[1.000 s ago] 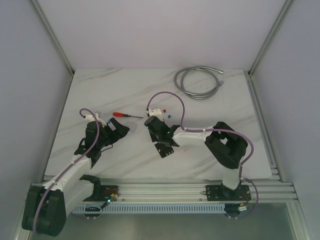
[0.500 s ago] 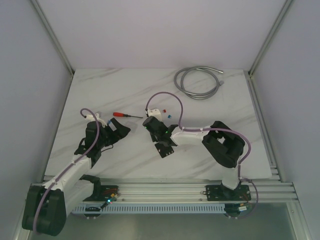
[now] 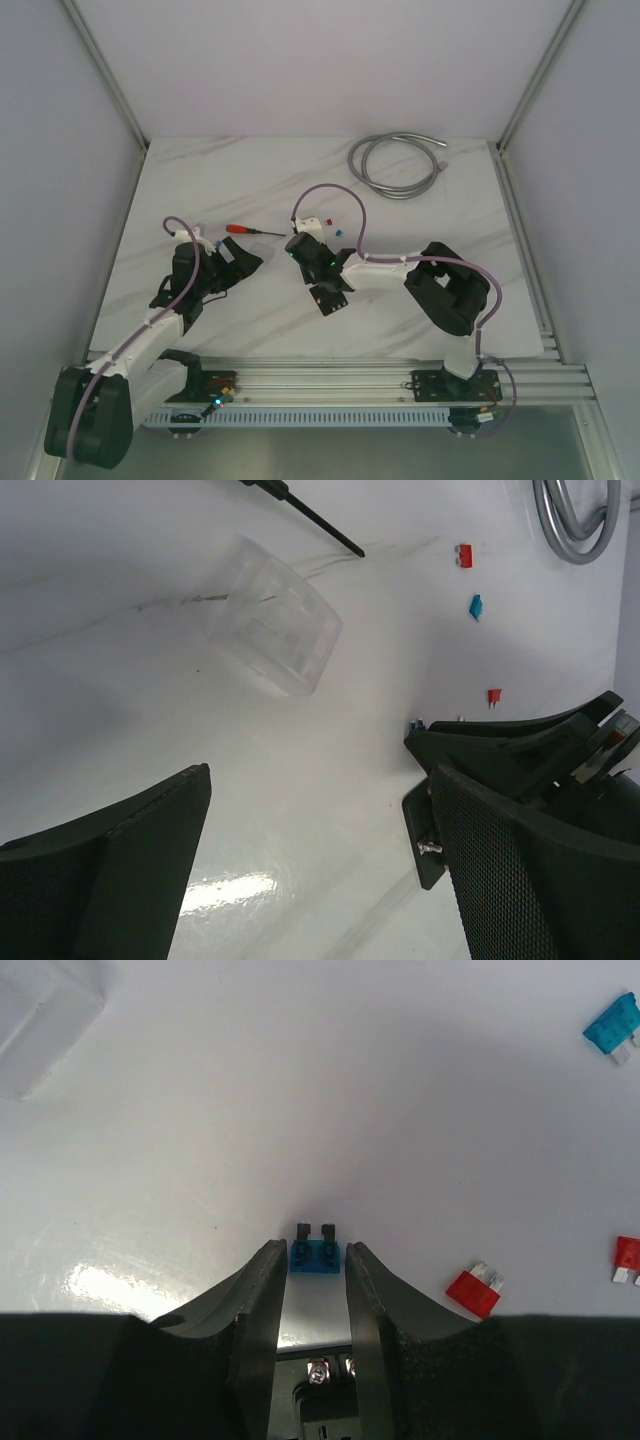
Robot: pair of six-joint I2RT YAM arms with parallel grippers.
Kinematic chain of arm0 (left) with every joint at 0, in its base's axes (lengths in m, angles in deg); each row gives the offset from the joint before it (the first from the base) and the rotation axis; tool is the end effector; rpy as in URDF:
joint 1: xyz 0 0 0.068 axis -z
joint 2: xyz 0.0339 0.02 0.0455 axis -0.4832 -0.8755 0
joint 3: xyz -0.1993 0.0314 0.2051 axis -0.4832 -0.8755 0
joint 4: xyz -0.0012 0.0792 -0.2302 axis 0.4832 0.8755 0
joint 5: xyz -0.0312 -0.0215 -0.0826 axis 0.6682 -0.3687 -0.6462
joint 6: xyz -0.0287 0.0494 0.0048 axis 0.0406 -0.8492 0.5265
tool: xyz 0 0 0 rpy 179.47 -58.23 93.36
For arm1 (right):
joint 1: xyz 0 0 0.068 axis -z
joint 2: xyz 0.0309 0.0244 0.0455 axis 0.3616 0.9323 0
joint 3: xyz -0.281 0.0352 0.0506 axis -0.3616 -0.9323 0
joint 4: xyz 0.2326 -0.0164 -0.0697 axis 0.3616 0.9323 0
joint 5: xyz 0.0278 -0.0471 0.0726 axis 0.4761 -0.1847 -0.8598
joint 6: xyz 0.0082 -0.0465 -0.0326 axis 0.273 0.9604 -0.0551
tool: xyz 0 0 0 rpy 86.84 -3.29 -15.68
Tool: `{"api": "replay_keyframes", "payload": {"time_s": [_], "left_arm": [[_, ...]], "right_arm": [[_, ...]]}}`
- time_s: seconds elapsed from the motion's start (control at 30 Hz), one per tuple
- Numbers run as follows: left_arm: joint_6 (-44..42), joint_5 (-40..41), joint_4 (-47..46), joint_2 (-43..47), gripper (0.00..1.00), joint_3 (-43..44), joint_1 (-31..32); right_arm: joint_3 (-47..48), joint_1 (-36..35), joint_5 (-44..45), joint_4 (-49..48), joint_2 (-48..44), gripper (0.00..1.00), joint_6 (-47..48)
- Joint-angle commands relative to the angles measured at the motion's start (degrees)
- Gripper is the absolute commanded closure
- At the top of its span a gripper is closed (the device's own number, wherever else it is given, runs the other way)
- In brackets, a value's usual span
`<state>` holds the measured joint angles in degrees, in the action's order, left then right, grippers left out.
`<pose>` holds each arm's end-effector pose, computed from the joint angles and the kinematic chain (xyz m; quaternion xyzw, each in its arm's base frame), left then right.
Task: Snap on the fuse box
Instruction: Move the fuse box base at the center of the board.
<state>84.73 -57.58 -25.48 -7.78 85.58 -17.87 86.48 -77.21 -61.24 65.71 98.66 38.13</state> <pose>0.1731 -0.0418 0.2037 -0.1957 0.8272 -0.3161 0.4214 0.2310 0.3149 0.1805 -0.1784 0.8983 0.0926 0.3908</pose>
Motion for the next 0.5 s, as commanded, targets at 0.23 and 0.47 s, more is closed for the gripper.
{"api": "replay_keyframes", "payload": {"time_s": [0.23,0.47], "left_arm": [[0.6,-1.6,-1.0,-0.1,0.0,0.9,-0.2],[0.8,-2.5,-1.4,-0.5,0.03,1.0,-0.1]], "right_arm": [[0.5,-0.5,-0.7,4.7,0.6,0.64,-1.8],[0.3,-0.5,-0.6,4.4,0.7,0.72,-1.5]]}}
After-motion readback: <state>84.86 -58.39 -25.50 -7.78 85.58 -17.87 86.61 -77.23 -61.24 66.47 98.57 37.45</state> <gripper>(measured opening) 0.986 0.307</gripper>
